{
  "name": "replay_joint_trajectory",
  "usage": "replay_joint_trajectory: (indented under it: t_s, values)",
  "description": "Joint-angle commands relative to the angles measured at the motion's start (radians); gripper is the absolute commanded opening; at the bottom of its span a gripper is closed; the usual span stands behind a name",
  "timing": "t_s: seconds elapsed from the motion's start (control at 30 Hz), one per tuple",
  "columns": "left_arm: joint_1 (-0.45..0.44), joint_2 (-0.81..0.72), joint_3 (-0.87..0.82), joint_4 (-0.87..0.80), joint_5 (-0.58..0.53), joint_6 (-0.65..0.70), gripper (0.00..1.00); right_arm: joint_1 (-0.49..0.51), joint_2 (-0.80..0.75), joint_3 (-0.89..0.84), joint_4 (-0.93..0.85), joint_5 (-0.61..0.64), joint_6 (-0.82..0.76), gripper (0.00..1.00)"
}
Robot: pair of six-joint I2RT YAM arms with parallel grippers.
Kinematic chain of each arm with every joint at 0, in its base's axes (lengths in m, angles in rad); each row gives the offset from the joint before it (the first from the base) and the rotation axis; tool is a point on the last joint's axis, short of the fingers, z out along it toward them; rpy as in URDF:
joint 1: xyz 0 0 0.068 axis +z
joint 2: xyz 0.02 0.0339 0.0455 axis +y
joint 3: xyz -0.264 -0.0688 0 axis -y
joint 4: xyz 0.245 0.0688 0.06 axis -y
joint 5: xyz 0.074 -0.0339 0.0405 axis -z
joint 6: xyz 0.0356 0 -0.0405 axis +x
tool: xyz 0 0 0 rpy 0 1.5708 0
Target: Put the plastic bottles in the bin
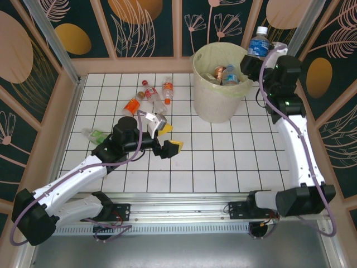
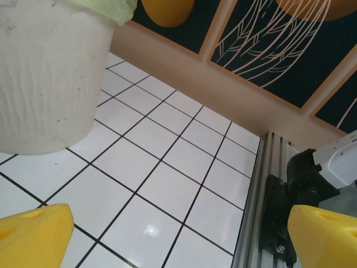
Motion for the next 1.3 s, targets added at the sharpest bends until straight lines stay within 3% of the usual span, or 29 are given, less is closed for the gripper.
replay_joint_trajectory:
  t_s: [0.0, 0.4, 0.63, 0.8, 1.0, 1.27]
  values:
    - [-0.004, 0.007, 0.036, -0.018, -0.016, -0.014, 0.99, 0.025, 0.085, 0.097, 0.01, -0.004, -0.066, 0.62]
    - [-0.004, 0.006, 0.039, -0.038, -0.052, -0.031, 0.99, 0.07, 0.483, 0.412, -0.214, 0.031, -0.17, 0.62]
    - [-0.004, 0.018, 0.043, -0.046, -0.057, -0.029, 0.99, 0.104, 0.583, 0.493, -0.305, 0.039, -0.189, 0.62]
    - [-0.004, 0.023, 0.044, -0.041, -0.055, -0.032, 0.99, 0.103, 0.688, 0.665, -0.431, 0.054, -0.07, 0.63]
    - [-0.004, 0.024, 0.048, -0.046, -0.054, -0.034, 0.99, 0.094, 0.767, 0.814, -0.495, -0.047, 0.113, 0.68]
    - [-0.004, 0.013, 0.05, -0.063, -0.06, -0.018, 0.99, 0.107, 0.772, 0.794, -0.443, -0.11, 0.27, 0.72]
